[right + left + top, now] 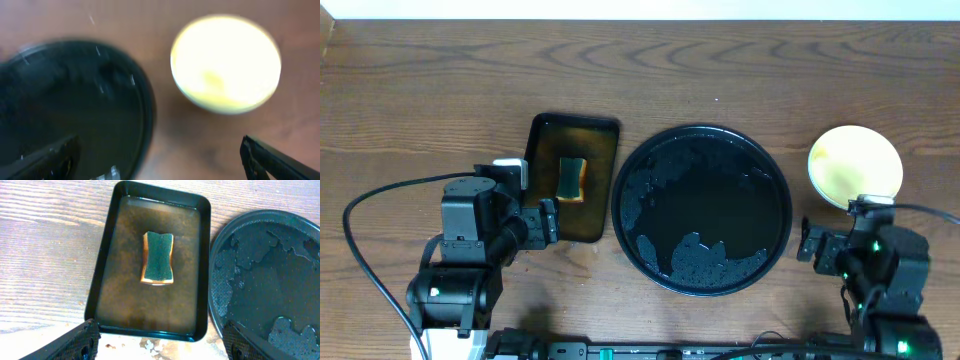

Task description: Clean dirty plates on tray and stack at the side

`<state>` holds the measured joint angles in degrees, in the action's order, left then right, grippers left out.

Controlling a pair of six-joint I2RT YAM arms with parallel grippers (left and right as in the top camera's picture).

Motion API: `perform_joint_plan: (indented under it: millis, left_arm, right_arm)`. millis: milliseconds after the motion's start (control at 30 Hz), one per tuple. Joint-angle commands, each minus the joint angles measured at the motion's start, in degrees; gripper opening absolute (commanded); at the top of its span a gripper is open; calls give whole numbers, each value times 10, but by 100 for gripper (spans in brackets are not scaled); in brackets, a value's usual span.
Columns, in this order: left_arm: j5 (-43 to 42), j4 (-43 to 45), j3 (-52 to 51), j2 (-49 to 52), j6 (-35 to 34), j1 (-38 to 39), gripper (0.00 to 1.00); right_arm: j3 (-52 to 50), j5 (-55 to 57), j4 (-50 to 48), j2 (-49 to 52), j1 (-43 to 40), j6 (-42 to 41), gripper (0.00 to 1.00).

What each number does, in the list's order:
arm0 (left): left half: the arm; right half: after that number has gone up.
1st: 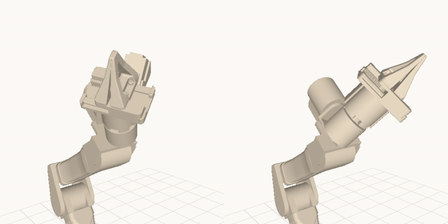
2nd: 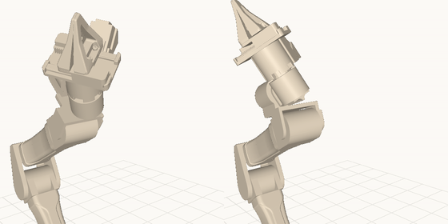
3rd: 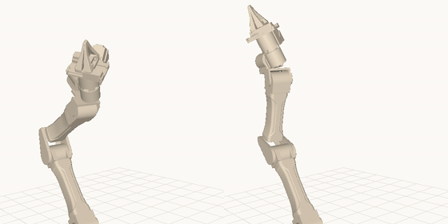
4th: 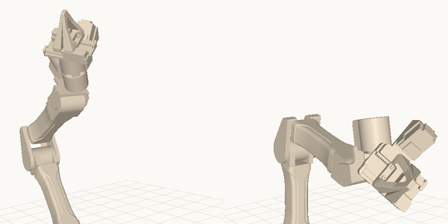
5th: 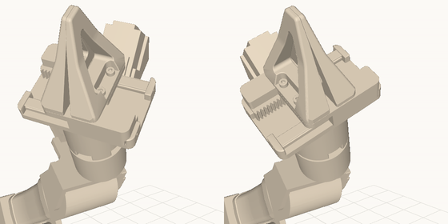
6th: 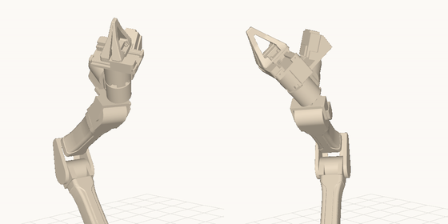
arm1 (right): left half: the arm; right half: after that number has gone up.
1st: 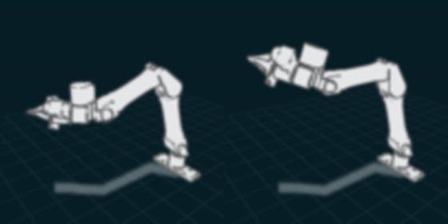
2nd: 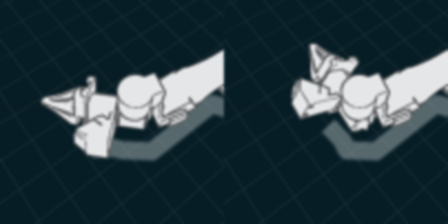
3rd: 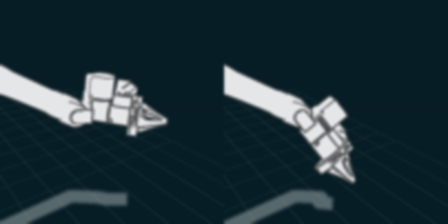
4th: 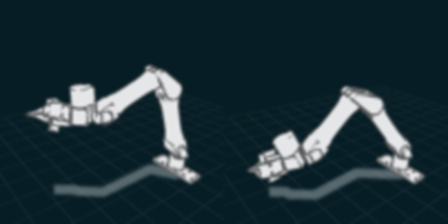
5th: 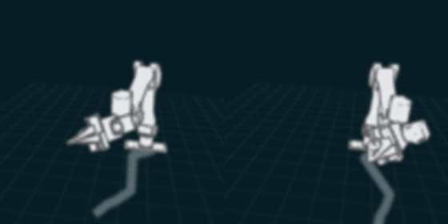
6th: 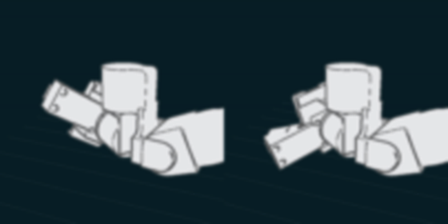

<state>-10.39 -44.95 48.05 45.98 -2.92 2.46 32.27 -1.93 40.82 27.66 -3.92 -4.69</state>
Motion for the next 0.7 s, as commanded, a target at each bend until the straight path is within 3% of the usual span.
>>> perform_joint_plan:
  millis: [0, 300, 433, 667]
  left_arm:
    - [-5, 0, -5, 0, 7, 1, 79]
    - [-5, 0, -5, 0, 7, 1, 79]
    - [-5, 0, -5, 0, 7, 1, 79]
    - [-5, 0, -5, 0, 7, 1, 79]
  right_arm:
    - [-42, 6, -64, -71, 22, 7, 99]
    - [-237, 6, -354, -247, 26, 7, 99]
    - [-310, 5, -452, -273, 27, 7, 99]
    - [-320, 1, -367, -269, 41, 19, 99]
